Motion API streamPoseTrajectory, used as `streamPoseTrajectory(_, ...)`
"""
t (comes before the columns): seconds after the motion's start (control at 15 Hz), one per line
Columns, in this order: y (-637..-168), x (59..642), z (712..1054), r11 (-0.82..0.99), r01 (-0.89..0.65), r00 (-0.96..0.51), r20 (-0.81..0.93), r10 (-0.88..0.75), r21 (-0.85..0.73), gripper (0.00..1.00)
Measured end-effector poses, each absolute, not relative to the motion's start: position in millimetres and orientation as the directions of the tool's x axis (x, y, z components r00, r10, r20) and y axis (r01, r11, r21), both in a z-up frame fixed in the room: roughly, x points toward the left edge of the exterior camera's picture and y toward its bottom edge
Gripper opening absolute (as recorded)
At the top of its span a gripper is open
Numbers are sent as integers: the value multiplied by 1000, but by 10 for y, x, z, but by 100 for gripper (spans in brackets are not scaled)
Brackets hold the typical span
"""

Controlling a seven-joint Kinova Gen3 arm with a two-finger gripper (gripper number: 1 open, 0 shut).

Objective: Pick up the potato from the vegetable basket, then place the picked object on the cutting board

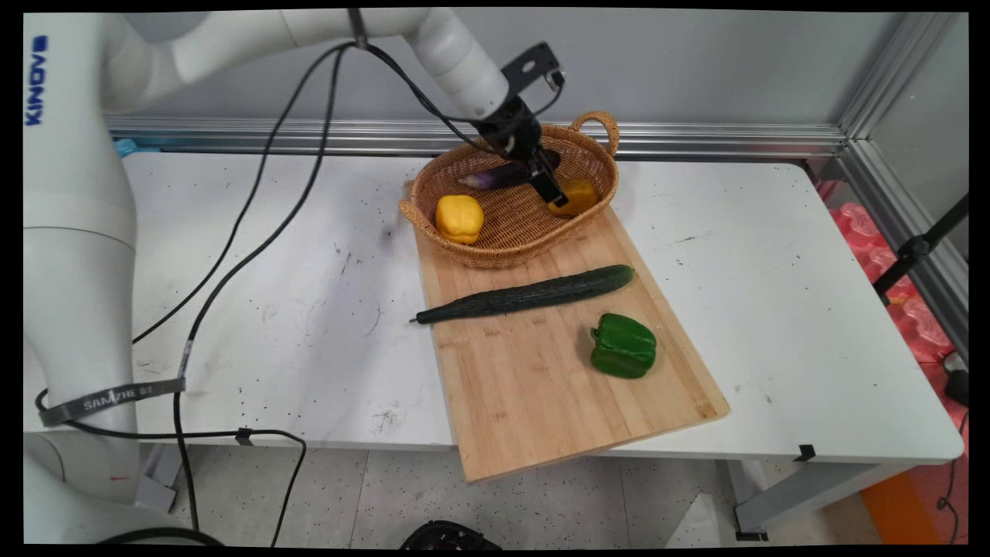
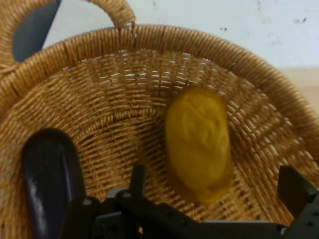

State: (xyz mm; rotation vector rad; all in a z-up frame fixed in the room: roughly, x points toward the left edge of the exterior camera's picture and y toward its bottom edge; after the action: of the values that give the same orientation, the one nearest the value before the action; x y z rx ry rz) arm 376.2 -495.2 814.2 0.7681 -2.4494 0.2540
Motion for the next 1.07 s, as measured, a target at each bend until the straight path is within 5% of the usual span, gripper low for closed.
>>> streamPoseTrajectory(0.67, -5304, 3519, 7750, 836, -549, -704, 537, -464, 4, 100)
streamPoseTrajectory(0.73, -5327, 3511, 7748, 839, -543, -706, 539, -459, 3, 0)
streamPoseTrajectory(1.07, -5341, 3586, 7851, 851, -525, -717, 541, -439, -4, 0)
